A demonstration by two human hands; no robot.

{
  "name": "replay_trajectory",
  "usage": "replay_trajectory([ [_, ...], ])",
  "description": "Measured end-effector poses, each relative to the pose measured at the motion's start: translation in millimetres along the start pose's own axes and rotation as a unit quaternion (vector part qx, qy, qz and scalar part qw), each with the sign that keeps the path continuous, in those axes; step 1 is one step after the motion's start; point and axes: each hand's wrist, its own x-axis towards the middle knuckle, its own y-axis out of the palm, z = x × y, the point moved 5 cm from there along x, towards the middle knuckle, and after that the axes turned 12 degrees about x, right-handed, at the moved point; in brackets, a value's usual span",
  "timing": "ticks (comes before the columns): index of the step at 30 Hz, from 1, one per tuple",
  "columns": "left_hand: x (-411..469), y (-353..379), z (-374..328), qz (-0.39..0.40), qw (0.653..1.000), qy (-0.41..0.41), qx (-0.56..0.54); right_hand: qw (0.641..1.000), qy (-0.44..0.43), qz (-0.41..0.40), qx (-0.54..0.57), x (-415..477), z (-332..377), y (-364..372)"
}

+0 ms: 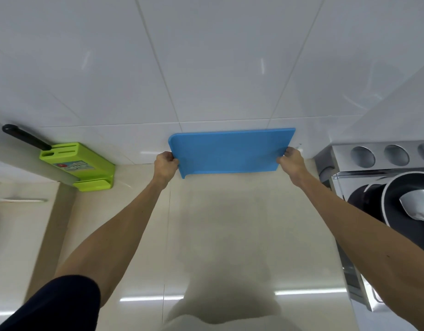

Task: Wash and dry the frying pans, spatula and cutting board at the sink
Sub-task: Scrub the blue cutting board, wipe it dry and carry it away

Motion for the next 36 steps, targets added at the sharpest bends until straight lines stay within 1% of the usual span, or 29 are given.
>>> replay_trajectory([
  [4,-5.0,-0.7,-11.5,0.003,1.0,0.014,0.026,1.0,0.005,-0.001,-0.005,2.5,-5.7,2.3],
  [9,-4.4,-2.4,-8.1,0.011,1.0,0.013,0.021,1.0,-0.004,0.001,0.001,1.6,-4.0,7.9],
  [13,-10.9,-0.9,-13.8,0.02,0.999,0.012,0.033,1.0,0.003,0.004,-0.021,1.8,-4.3,7.0],
  [15,-14.9,-0.9,-19.5,0.019,0.998,0.015,0.051,0.999,0.014,0.003,-0.041,-1.2,-2.4,6.6],
  [18,-25.8,-0.4,-25.6,0.03,0.995,0.029,0.096,0.995,0.03,-0.008,-0.099,-11.7,-3.7,4.9],
  [20,-33.9,-0.2,-24.2,0.046,0.99,0.048,0.121,0.99,0.013,0.02,-0.136,-19.7,-7.0,7.1],
  [23,-50.9,-2.3,-17.0,0.082,0.98,0.064,0.171,0.969,-0.044,0.117,-0.211,-35.7,-13.7,16.9],
  [25,-62.1,-7.1,-10.2,0.094,0.967,0.073,0.226,0.951,-0.071,0.157,-0.259,-49.0,-15.8,22.7],
  [29,-92.0,-26.9,-9.0,0.081,0.934,0.108,0.332,0.923,-0.095,0.167,-0.332,-73.4,-10.6,31.2],
  [32,-119.5,-44.5,-11.2,0.056,0.905,0.132,0.401,0.895,-0.129,0.164,-0.395,-104.6,7.4,42.1],
  [36,-154.2,-73.7,-0.2,0.04,0.885,0.135,0.444,0.859,-0.182,0.176,-0.445,-142.9,25.9,66.9],
])
